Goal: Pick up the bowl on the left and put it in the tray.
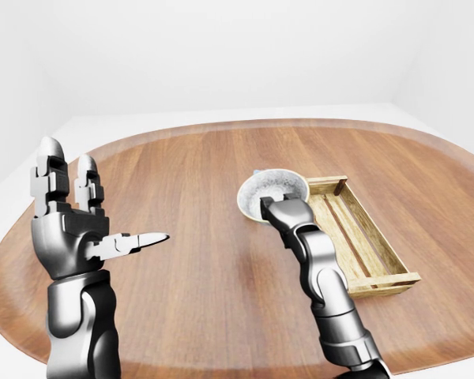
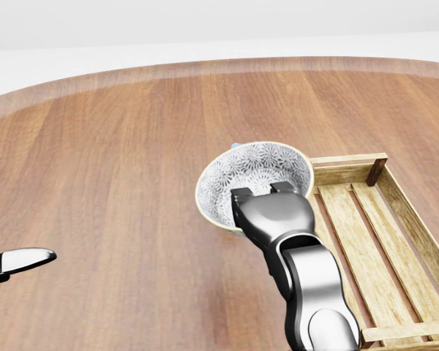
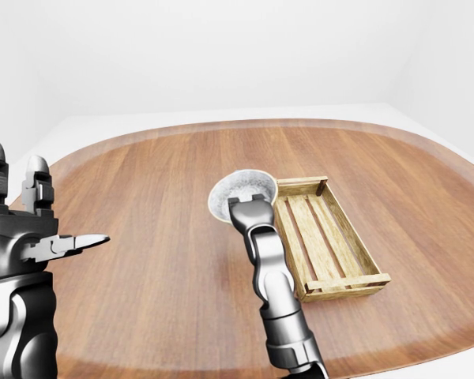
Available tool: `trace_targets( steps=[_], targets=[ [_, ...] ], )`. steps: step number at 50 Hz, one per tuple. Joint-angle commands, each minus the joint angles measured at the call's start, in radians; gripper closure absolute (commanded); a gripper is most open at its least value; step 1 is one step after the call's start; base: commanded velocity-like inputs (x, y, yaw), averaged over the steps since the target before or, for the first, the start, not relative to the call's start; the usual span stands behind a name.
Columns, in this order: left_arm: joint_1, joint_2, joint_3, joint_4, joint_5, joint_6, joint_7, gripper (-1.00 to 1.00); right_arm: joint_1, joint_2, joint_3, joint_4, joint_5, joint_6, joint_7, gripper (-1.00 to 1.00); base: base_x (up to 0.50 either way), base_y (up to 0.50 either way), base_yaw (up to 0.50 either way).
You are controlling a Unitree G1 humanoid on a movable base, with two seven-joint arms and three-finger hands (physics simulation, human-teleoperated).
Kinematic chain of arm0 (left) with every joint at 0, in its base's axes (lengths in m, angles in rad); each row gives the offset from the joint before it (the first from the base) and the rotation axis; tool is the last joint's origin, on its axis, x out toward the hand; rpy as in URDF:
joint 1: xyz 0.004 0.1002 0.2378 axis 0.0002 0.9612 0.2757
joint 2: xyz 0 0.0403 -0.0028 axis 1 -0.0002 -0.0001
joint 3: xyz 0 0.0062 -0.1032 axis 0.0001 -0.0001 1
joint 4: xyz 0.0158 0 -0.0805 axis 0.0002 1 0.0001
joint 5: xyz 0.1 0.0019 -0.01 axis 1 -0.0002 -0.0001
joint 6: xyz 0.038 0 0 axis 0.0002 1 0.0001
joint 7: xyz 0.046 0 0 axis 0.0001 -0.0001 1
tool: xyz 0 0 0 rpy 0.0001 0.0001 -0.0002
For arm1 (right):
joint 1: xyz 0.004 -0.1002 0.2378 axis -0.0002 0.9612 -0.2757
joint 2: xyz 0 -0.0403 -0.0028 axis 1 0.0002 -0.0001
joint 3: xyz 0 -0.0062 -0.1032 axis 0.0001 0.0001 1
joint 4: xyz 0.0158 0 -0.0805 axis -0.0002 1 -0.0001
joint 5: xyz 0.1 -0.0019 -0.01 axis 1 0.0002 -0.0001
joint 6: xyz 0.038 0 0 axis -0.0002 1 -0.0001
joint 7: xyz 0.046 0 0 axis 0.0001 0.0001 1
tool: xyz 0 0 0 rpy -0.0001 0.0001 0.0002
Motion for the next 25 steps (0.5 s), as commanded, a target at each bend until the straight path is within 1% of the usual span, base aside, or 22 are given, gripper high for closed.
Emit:
trace_targets(
  steps=[1,8,19,25],
  targets=[
    [0.001,0.0,0.0,-0.003,-0.001,0.0,0.001,-1.0,-0.052,-0.023,-0.061,-0.068,-0.067,0.0,0.0,1.0,0.0,0.0,0.0],
    [0.001,0.001,0.003,-0.006,-0.003,0.0,0.002,-1.0,-0.103,-0.065,-0.106,-0.102,-0.054,0.0,0.0,1.0,0.0,0.0,0.0],
    [-0.002,0.002,0.004,-0.001,-0.004,0.0,0.001,-1.0,-0.137,-0.127,-0.161,-0.129,-0.043,0.0,0.0,1.0,0.0,0.0,0.0],
    [0.003,0.0,0.003,-0.004,-0.004,0.0,-0.001,-1.0,-0.132,-0.15,-0.181,-0.152,-0.035,0.0,0.0,1.0,0.0,0.0,0.0]
  ],
)
